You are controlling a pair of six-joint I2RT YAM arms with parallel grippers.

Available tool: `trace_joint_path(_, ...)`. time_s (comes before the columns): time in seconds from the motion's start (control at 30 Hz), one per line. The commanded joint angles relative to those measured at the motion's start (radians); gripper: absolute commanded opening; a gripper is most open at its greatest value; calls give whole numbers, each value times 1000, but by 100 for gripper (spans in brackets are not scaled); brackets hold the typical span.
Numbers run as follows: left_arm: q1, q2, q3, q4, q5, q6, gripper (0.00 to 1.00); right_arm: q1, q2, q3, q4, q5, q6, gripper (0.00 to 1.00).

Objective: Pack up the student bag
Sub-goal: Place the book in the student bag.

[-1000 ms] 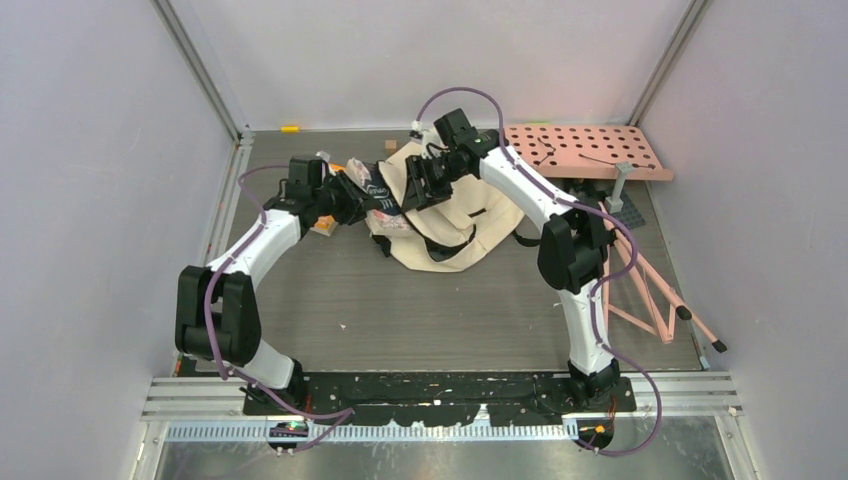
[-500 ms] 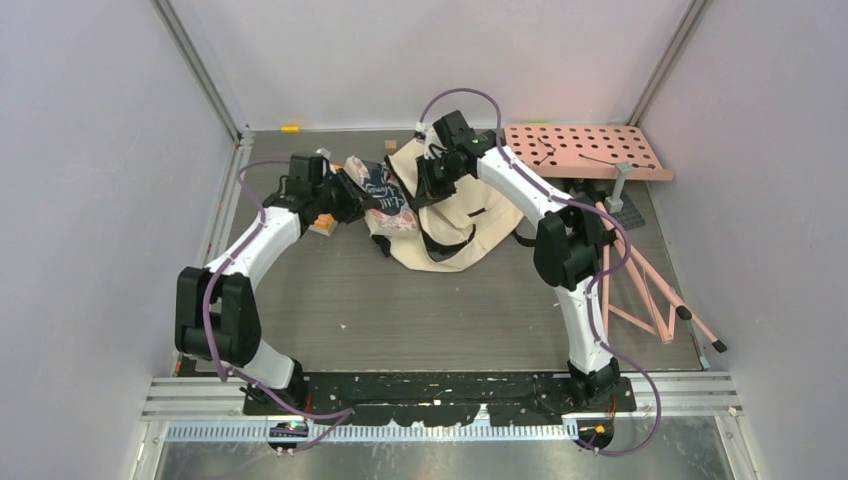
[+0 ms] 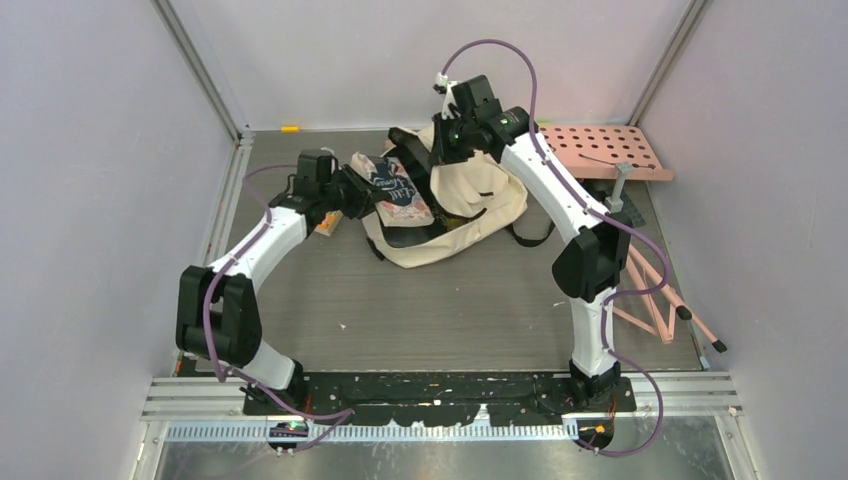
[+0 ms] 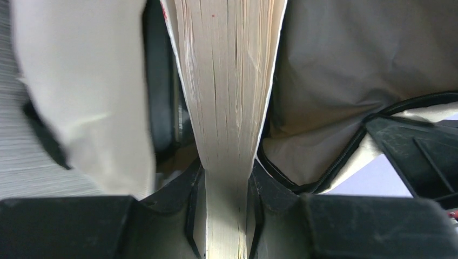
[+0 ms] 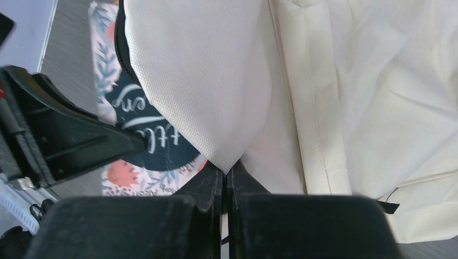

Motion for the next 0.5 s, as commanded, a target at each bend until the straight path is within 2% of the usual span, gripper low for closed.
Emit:
trace_joint_path(0.0,-52,30,67,178,19,-79,0,5,-88,100,87,23,25,0)
trace_joint_path(0.3,-117,151,118,205,-41,-4,0,5,-89,101,97,6,42,0)
trace_joint_path(0.47,-187,227,184,145,-139,74,0,5,-85,95,102,-1,50,1)
